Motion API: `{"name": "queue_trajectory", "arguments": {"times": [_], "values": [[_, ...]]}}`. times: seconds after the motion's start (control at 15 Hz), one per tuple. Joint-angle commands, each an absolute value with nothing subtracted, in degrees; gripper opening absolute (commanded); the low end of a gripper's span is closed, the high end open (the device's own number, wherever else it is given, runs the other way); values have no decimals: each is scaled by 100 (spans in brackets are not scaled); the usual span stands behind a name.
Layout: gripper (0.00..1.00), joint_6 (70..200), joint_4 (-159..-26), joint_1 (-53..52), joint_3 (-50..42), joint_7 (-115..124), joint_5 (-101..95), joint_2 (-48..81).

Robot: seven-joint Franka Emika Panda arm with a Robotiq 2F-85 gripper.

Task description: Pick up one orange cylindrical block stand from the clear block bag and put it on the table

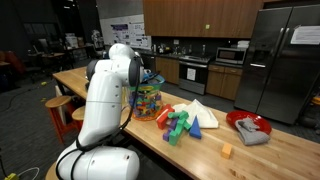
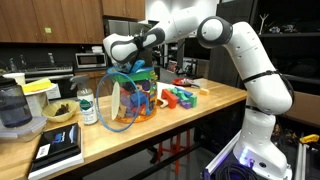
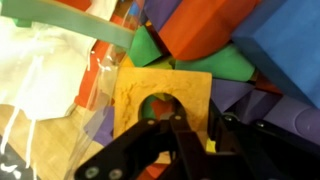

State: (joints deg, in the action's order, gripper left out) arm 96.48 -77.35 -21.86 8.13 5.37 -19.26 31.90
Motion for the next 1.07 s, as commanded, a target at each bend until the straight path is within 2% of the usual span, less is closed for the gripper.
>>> {"name": "queue_trajectory", "arguments": {"times": [0.0, 0.47, 1.0], "values": [[6, 9550, -7519, -2195, 792, 337, -2010, 3071], [6, 9505, -7032, -2139, 849, -2, -1886, 2978], [6, 9352, -6535, -1815, 1036, -514, -797, 2875]]}}
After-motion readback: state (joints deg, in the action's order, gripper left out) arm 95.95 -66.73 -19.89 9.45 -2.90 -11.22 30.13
